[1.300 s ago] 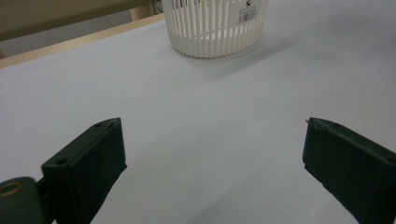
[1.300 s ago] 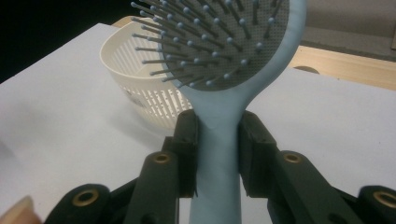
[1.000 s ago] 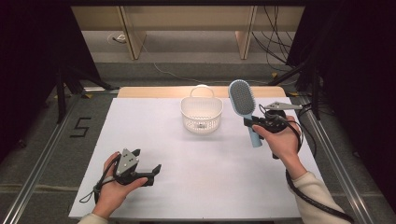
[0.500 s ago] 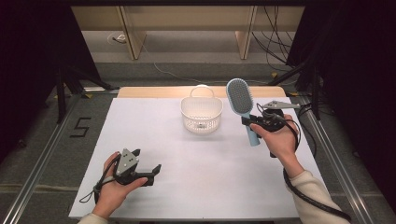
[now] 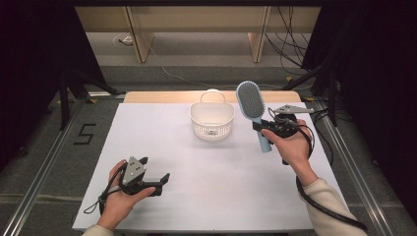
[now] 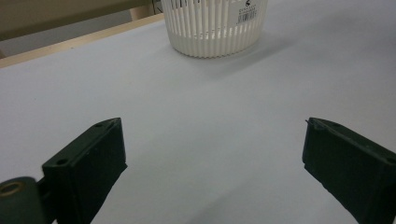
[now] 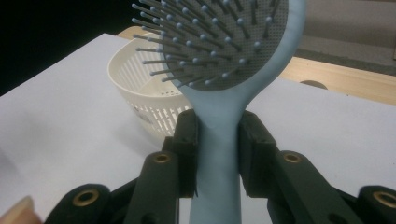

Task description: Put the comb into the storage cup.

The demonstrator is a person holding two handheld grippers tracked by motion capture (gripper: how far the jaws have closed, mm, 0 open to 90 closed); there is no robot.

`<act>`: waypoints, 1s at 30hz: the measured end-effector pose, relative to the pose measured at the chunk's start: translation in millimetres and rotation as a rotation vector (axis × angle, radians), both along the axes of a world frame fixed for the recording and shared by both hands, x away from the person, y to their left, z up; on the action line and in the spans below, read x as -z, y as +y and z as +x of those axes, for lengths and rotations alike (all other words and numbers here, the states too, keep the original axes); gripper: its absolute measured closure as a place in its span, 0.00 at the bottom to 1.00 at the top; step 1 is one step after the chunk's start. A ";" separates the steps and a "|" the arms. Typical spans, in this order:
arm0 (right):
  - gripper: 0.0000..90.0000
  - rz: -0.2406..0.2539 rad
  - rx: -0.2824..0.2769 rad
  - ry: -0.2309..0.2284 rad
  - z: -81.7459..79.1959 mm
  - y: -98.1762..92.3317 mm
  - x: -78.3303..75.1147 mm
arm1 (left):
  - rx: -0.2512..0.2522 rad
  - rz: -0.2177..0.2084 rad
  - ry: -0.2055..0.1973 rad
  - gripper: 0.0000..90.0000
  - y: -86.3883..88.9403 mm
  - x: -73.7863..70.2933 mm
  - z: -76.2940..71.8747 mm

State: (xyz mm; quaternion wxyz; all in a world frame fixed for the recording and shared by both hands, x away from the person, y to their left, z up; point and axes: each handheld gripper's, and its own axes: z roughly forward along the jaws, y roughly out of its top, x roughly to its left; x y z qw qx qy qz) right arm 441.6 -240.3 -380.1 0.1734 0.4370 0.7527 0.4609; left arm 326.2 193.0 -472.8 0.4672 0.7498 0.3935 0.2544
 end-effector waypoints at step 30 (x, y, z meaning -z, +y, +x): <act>0.80 0.016 -0.014 -0.024 4.7 16.3 -3.4 | 0.000 -0.003 0.000 0.06 0.1 0.1 0.0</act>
